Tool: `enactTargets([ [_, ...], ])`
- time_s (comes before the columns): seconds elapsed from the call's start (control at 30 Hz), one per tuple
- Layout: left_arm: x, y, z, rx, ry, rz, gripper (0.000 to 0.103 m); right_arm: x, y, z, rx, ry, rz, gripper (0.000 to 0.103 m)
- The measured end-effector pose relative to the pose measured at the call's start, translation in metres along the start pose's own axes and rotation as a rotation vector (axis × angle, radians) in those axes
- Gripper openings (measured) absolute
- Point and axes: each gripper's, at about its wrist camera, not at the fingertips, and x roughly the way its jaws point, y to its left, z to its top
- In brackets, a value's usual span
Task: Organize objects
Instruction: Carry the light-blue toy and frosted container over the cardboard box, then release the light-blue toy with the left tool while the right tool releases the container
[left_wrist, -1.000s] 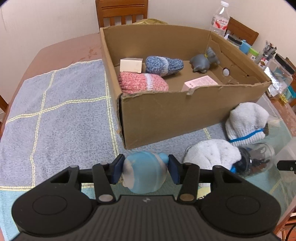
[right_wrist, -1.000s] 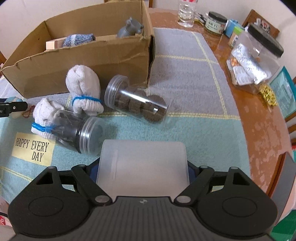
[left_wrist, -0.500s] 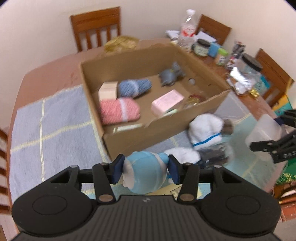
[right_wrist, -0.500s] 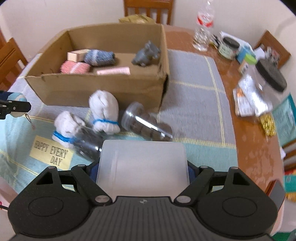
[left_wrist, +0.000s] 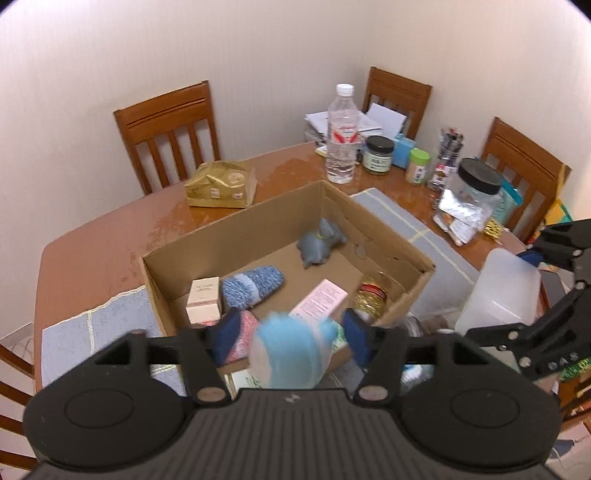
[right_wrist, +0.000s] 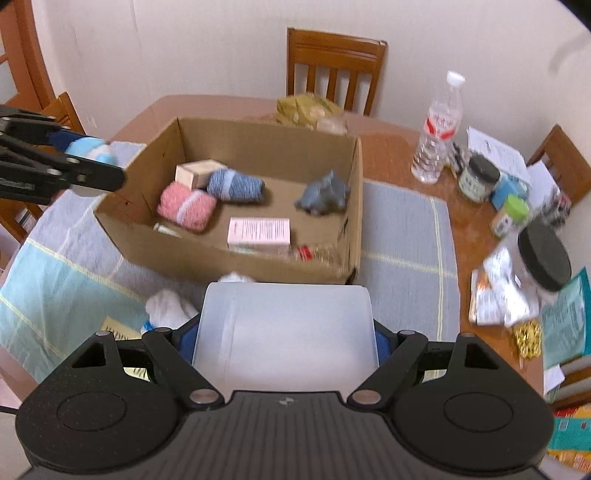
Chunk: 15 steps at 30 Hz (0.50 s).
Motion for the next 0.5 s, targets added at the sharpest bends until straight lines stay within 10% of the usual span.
enactTargets([
  [0.13, 0.004, 0.005, -0.002, -0.008, -0.006, 0.038, 0.091, 0.0, 0.001, 0.013, -0.021, -0.019, 0.002, 0.087],
  [0.5, -0.004, 0.029, -0.022, -0.105, 0.001, 0.042, 0.097, 0.009, -0.001, 0.055, -0.064, -0.061, 0.021, 0.087],
])
